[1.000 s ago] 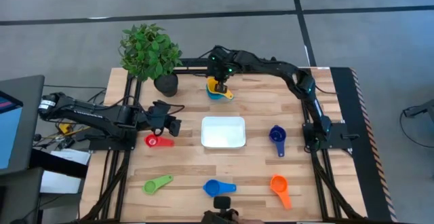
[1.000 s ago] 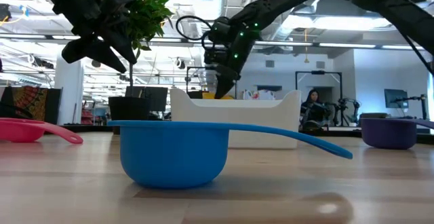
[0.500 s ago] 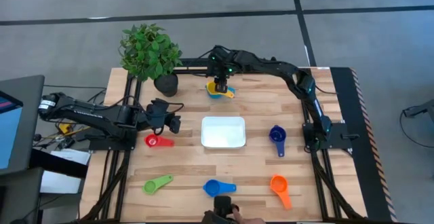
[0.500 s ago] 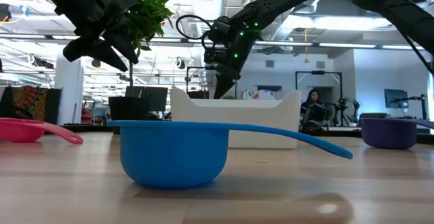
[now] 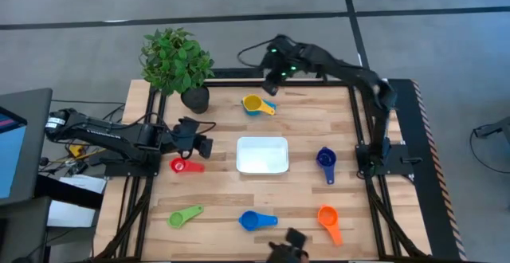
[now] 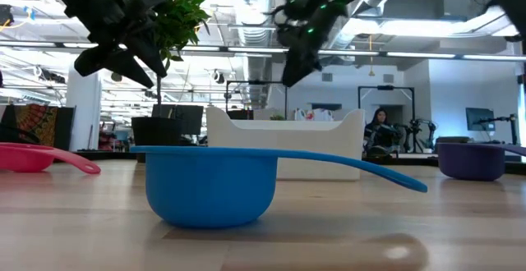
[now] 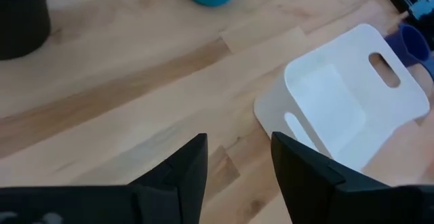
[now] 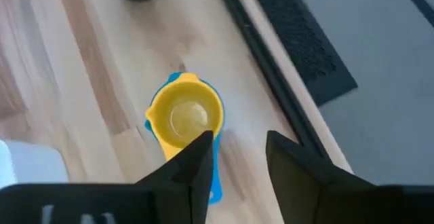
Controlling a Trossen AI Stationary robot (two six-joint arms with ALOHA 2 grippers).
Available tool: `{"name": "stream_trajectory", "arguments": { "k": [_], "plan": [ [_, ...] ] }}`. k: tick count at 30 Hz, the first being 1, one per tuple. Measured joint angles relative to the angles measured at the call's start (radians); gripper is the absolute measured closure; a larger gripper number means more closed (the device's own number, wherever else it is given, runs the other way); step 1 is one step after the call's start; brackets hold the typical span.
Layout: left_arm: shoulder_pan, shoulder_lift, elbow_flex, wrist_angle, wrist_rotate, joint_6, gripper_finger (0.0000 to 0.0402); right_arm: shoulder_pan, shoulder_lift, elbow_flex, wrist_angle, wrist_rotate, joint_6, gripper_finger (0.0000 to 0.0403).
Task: Nest measuring cups in basket
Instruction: Stack the yellow measuring cup on top of the light blue measuring cup
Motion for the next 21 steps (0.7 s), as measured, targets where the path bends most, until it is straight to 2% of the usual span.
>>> {"name": "stream_trajectory", "arguments": {
  "k": [6, 9, 11, 15, 21],
  "plan": [
    [0.001, 0.000, 0.000, 0.000, -0.055, 0.004, 0.0251, -0.052, -0.169, -0.330, 0.203, 0.000, 0.178, 0.0266],
    [0.001, 0.000, 0.000, 0.000, -0.072, 0.017, 0.0251, -0.057, -0.169, -0.437, 0.289, -0.074, 0.191, 0.0276],
    [0.002, 0.000, 0.000, 0.000, -0.075, 0.027, 0.0251, -0.038, -0.146, -0.461, 0.299, -0.143, 0.177, 0.0284],
    [0.002, 0.000, 0.000, 0.000, -0.075, 0.049, 0.0251, 0.026, -0.080, -0.462, 0.282, -0.197, 0.104, 0.0299],
    [0.002, 0.000, 0.000, -0.002, -0.076, 0.050, 0.0251, 0.136, -0.035, -0.461, 0.286, -0.135, 0.005, 0.0319]
  ]
}}
